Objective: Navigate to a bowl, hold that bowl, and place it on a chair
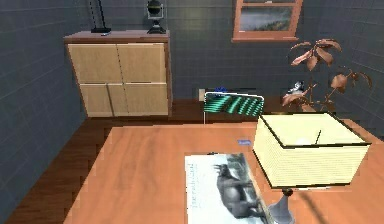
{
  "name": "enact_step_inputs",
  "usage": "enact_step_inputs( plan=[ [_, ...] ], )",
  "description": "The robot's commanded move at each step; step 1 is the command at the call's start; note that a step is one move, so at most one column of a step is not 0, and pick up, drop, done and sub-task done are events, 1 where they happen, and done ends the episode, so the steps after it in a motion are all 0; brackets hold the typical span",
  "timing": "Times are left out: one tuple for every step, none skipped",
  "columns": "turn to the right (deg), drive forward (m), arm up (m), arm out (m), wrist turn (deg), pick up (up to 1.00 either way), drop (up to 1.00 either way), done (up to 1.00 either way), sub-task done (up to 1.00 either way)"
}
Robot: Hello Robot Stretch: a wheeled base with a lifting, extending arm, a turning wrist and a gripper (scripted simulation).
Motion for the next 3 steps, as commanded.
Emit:
enact_step_inputs(
  plan=[
    [0.0,0.00,0.10,0.00,0.0,0.00,0.00,0.00,0.00],
    [0.0,0.00,0.00,-0.08,0.0,0.00,0.00,0.00,0.00],
    [0.0,0.00,0.00,0.00,0.0,0.00,0.00,1.00,0.00]
  ],
)
